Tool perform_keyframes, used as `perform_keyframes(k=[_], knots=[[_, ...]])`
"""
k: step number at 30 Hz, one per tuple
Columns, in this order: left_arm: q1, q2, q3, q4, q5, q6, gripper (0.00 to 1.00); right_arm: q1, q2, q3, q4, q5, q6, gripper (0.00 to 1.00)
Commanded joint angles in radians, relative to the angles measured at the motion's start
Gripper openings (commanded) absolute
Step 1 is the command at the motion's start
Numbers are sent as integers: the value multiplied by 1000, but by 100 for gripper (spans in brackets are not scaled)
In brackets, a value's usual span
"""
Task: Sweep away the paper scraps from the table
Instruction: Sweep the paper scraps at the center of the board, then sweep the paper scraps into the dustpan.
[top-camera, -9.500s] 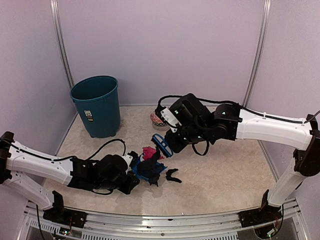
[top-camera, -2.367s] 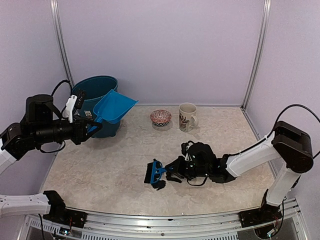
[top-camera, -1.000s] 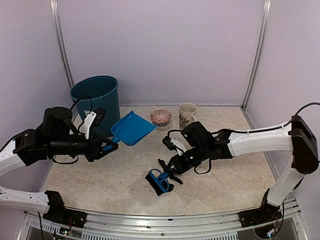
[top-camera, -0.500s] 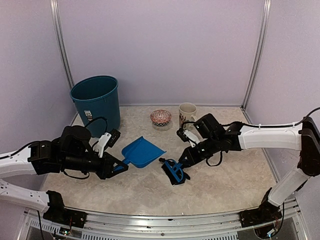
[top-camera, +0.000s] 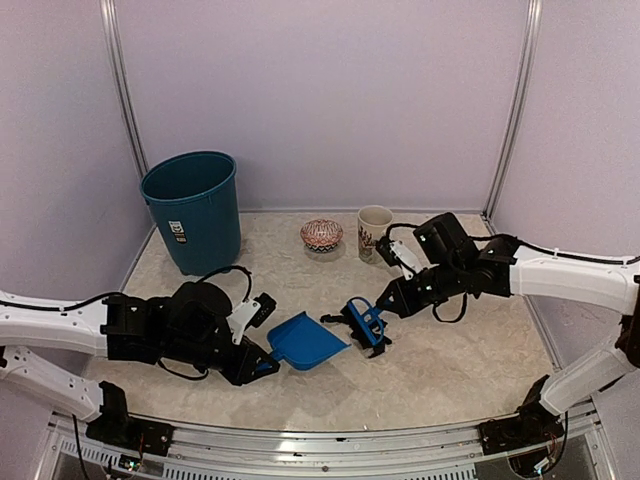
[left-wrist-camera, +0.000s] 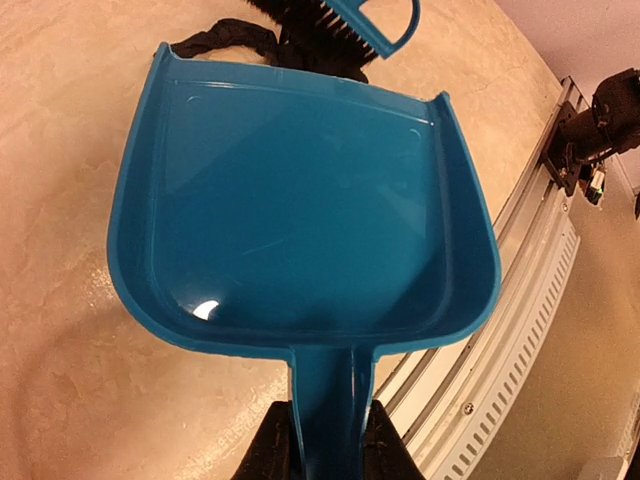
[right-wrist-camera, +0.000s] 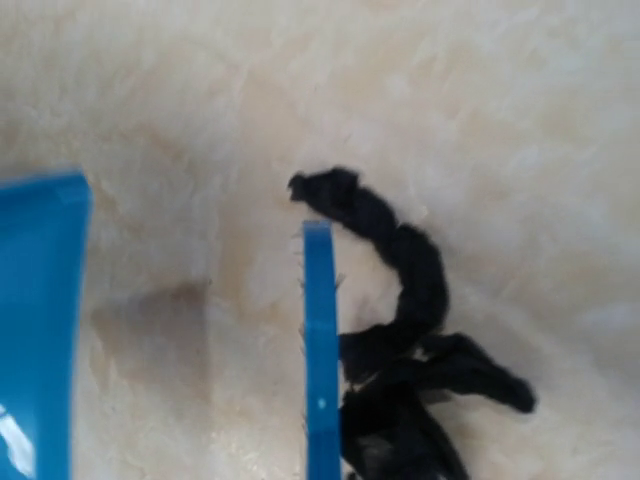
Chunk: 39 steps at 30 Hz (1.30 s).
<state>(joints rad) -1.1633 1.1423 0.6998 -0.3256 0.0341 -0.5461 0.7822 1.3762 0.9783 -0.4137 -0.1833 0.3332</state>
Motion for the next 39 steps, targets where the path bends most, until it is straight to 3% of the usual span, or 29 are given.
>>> perform_keyframes(k=[1,8,17,28,39], knots=[[-21,48,-2,48,-15,-2,0,-15,-93,50,-57,112,-6,0],[-37,137,12,51,-4,13,0,-29,-176,82,-133,305,-27,0],[-39,270,88,-13,-66,53,0,-29,-125,52,-170,431,-27,0],[-45,395,140,-6,-61,88,0,-9,-51,18,-178,423,-5,0],[-45,506,187,65,-24,117,0,125,80,67,-169,390,21,0]])
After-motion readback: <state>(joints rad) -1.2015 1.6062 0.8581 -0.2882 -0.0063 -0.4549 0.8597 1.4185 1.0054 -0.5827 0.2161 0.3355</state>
